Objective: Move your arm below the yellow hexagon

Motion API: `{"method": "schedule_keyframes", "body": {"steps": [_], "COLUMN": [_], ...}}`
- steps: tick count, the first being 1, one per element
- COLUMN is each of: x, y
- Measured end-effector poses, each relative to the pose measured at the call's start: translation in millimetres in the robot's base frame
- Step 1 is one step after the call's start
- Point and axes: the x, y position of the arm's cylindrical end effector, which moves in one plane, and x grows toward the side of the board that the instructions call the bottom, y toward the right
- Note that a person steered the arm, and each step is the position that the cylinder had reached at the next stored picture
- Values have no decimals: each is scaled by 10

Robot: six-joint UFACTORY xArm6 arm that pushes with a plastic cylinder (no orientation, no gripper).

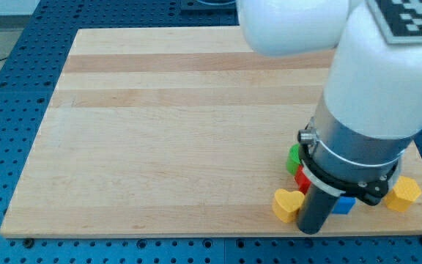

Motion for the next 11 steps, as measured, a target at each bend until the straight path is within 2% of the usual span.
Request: {"method": "schedule_keyframes", "body": {"steps": [3,6,8,11], "x": [7,2,8,5], "y": [-44,332,600,1397]}}
